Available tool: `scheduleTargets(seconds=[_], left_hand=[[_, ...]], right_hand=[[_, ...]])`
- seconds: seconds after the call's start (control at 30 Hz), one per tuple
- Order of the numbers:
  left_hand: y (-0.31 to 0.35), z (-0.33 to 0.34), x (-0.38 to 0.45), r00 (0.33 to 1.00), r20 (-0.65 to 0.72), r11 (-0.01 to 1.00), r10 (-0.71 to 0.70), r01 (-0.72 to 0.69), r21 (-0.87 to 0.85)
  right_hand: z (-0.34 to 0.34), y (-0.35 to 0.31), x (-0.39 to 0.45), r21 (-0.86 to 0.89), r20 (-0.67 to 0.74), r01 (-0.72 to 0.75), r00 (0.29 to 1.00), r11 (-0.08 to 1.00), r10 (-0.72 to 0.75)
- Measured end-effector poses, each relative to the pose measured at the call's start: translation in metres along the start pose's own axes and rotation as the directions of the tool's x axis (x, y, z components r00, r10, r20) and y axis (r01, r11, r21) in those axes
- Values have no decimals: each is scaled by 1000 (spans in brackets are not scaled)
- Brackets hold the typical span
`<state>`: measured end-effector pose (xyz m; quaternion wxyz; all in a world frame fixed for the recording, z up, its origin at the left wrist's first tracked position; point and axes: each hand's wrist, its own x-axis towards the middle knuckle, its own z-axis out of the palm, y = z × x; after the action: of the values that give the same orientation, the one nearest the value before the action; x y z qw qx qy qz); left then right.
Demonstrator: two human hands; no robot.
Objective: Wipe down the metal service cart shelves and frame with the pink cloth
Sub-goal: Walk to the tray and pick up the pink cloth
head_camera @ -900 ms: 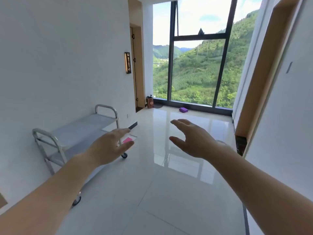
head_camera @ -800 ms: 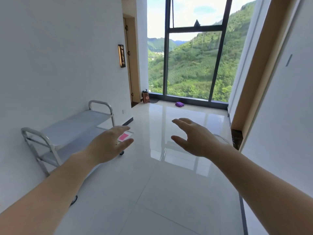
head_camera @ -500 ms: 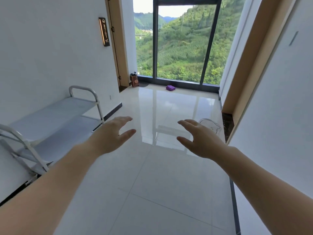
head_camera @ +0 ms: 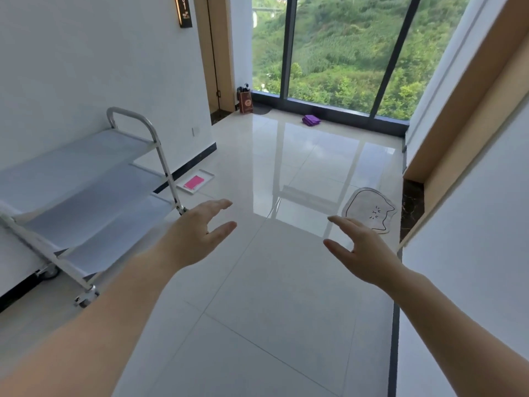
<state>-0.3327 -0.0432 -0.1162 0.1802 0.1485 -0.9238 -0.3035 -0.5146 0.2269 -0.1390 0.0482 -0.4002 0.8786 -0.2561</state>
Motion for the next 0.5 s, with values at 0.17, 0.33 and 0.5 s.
scheduleTargets(seconds=[0.17,0.33,0.5], left_hand=[[-11,16,40,996,-46,997,-71,71,9],[-42,25,75,986,-58,988,-156,156,3],[-99,29,124,967,-91,971,-239,238,-28]], right_hand=[[-8,32,60,25,46,49,998,998,-50],[9,30,137,108,54,126,990,986,-132],[38,18,227,138,91,183,976,973,-196]])
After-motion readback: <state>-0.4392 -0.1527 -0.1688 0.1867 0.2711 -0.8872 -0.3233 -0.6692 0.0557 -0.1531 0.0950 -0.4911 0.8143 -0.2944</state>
